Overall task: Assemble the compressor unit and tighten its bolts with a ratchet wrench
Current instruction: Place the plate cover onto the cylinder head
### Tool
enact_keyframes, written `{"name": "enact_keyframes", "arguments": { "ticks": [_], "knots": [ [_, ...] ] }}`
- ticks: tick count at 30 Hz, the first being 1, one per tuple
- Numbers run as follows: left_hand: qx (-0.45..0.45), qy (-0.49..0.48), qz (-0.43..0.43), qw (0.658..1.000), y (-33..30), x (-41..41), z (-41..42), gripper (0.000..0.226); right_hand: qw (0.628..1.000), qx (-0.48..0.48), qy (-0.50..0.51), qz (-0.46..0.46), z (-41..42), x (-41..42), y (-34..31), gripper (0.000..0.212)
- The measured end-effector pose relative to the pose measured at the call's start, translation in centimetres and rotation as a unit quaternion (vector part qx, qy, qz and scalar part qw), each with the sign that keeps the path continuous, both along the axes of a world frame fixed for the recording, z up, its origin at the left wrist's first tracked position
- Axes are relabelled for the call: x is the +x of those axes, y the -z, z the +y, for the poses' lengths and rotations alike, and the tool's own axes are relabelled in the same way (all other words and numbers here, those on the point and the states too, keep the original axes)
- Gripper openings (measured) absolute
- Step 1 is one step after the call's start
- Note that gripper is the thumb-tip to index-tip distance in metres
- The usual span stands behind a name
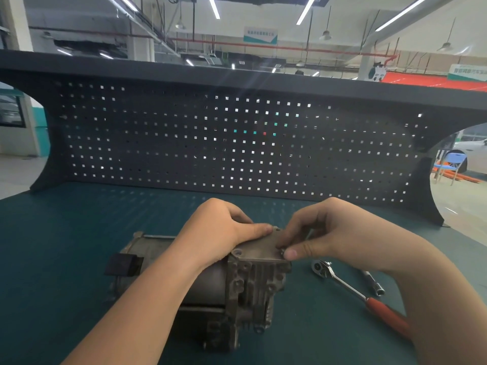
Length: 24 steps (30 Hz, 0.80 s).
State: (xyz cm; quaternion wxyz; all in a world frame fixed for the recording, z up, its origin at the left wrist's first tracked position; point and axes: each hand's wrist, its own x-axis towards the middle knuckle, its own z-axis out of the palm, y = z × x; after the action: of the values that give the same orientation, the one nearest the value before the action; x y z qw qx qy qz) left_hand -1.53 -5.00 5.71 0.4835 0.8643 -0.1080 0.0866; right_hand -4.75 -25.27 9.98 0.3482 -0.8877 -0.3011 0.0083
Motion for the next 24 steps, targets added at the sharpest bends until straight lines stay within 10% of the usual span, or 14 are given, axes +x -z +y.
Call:
{"name": "enact_keyframes", "arguments": {
  "ticks": [24],
  "knots": [
    [0.007, -0.010, -0.008, 1.000, 0.1, 0.0, -0.1, 0.036, 0.999, -0.040, -0.014, 0.004, -0.2, -0.3, -0.2, 0.019]
  ]
}}
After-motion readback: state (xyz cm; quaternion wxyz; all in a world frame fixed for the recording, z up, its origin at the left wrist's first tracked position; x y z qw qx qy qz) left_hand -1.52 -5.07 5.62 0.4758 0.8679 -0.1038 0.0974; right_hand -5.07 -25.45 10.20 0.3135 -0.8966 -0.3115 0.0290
